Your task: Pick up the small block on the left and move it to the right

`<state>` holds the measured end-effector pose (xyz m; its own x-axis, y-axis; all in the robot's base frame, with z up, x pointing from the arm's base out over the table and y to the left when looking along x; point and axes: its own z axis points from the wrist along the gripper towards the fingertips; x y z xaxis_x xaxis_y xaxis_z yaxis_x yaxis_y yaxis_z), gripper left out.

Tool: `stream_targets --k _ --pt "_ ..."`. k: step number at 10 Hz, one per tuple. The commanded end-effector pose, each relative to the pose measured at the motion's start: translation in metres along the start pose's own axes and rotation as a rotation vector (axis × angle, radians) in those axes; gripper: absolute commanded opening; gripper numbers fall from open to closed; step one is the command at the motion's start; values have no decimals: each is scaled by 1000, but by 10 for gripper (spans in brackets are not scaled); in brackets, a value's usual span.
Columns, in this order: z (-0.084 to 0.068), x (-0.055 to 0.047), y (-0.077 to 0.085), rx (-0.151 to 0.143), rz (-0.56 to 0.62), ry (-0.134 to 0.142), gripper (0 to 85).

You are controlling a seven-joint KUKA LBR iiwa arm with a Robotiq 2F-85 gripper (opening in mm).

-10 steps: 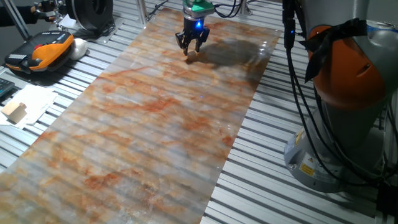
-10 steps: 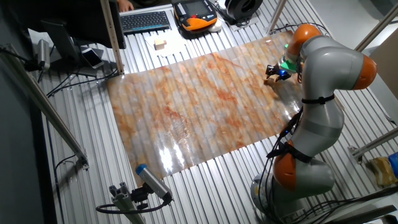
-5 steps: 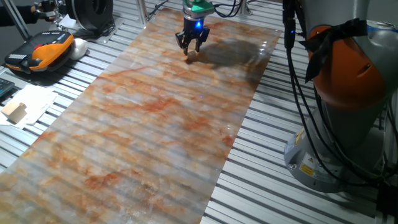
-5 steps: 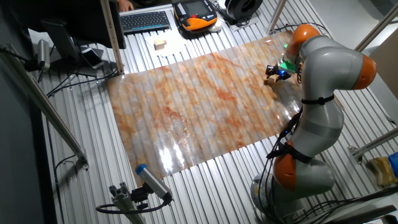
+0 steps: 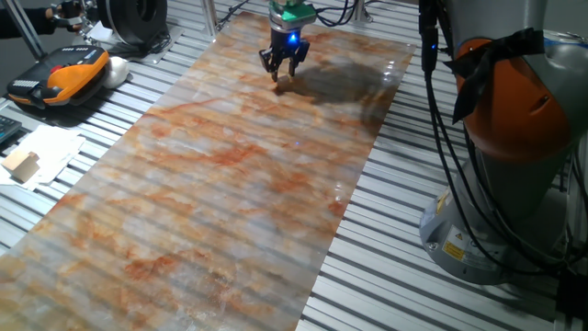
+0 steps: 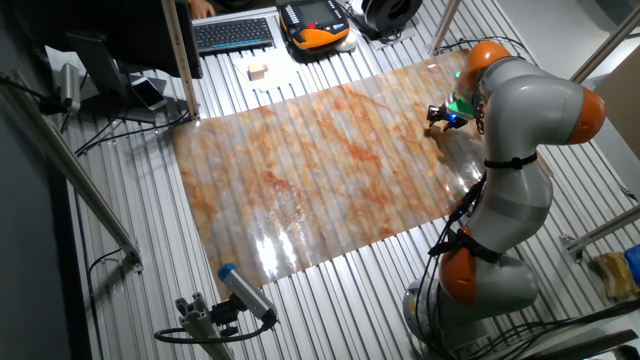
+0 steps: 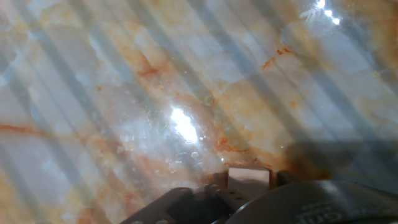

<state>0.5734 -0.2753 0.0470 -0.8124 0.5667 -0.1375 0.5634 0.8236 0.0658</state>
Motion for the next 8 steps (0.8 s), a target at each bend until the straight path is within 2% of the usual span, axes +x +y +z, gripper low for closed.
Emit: stream_targets --k 1,2,8 --pt "0 0 0 -8 0 3 340" --pt "0 1 0 -15 -3 7 340" --pt "0 1 0 -10 -3 8 340"
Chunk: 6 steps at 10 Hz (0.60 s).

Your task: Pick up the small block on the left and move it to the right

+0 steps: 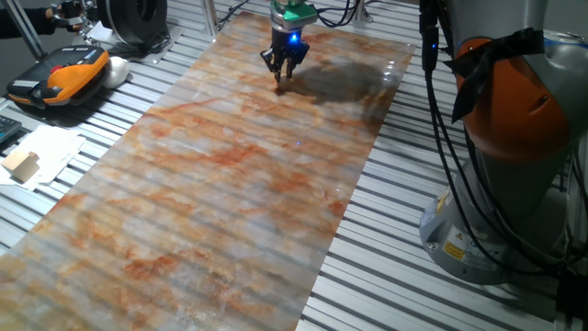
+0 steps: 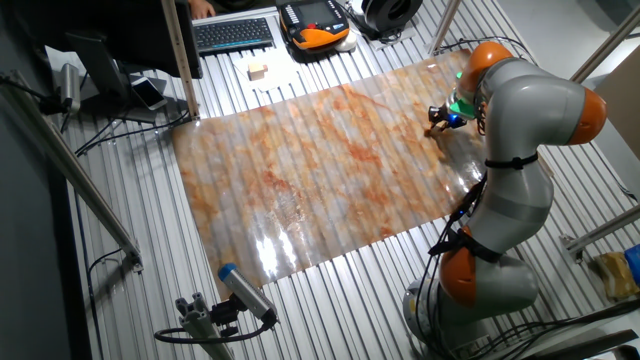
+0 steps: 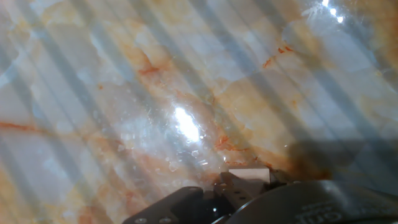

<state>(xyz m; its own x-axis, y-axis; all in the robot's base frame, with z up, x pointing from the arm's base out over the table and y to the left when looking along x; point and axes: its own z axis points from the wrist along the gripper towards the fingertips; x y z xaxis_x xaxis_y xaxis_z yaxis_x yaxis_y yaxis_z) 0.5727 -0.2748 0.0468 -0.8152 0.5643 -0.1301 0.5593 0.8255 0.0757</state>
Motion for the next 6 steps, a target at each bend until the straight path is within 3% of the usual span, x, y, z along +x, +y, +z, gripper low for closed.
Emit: stream_targets --k 1,6 --pt "0 0 0 0 -2 0 340" --pt "0 0 0 8 -2 -3 340"
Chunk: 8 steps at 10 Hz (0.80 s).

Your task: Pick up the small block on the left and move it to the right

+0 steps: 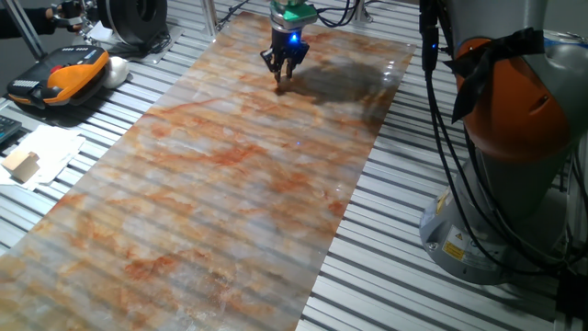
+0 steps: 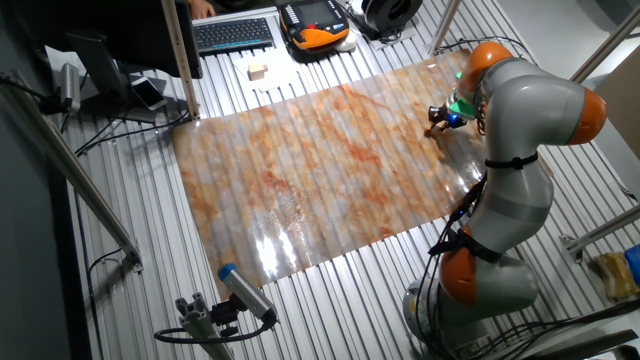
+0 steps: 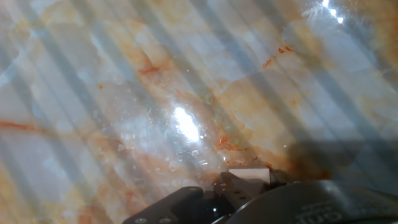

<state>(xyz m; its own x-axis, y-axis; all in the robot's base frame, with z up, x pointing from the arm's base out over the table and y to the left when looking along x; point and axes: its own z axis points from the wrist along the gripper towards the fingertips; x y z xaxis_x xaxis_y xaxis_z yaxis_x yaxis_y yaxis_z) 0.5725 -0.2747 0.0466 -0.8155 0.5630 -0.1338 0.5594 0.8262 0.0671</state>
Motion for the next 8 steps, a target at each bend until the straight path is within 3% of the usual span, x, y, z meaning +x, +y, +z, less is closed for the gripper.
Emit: stream_targets --k 1,2,3,8 --pt "0 0 0 3 4 -1 340" --pt "0 0 0 3 7 -1 340" --pt "0 0 0 3 9 -3 510" --pt "0 0 0 4 22 -12 510"
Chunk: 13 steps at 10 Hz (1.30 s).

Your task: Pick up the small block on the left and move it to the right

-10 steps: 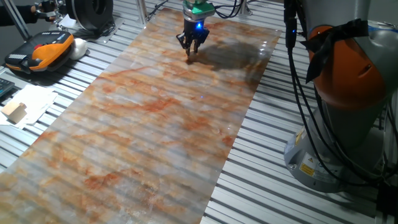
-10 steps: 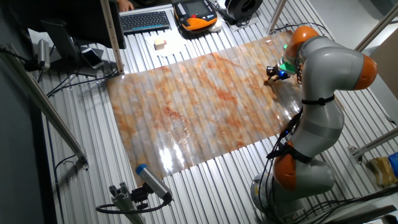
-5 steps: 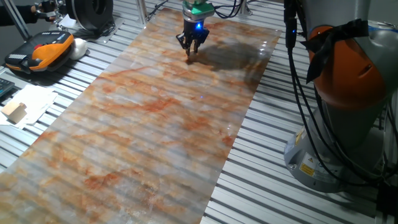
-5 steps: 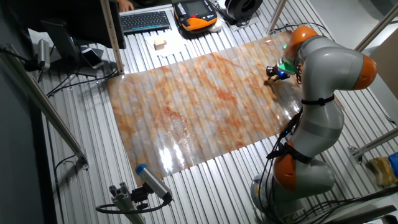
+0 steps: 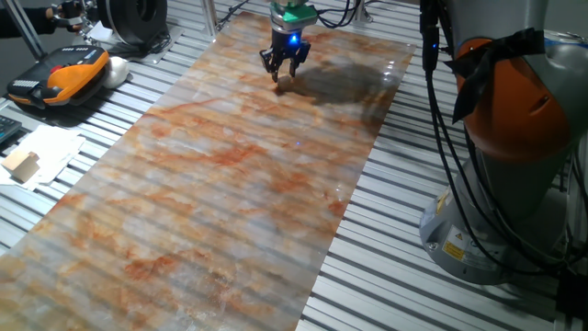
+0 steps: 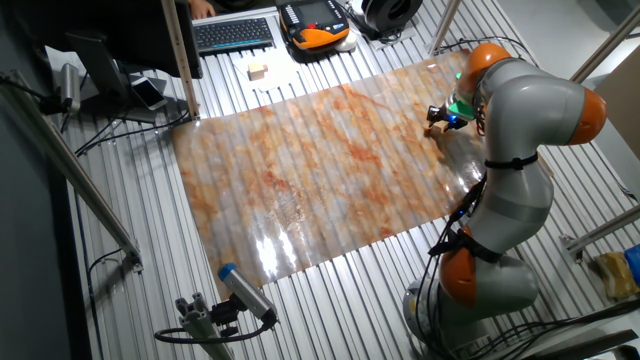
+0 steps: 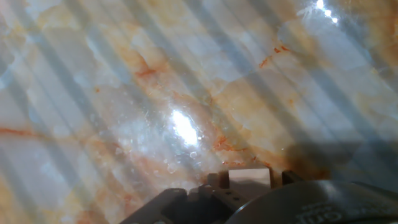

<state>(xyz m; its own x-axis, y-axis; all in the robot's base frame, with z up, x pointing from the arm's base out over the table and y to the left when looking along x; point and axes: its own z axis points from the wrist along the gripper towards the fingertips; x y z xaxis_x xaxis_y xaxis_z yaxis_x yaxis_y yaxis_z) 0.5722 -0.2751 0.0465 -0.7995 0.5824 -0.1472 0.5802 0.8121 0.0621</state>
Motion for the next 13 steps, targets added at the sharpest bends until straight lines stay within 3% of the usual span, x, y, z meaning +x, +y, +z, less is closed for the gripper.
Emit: stream_targets --k 1,2,3,8,9,10,11,13 --pt "0 0 0 4 3 -6 510" --pt "0 0 0 2 -1 -3 510" --pt "0 0 0 -5 -5 2 340" --pt "0 0 0 -13 -16 5 340" --pt "0 0 0 -22 -25 10 170" --pt "0 0 0 -26 -32 14 170" --pt "0 0 0 -28 -39 17 0" --pt "-1 -1 -1 -30 -48 22 0"
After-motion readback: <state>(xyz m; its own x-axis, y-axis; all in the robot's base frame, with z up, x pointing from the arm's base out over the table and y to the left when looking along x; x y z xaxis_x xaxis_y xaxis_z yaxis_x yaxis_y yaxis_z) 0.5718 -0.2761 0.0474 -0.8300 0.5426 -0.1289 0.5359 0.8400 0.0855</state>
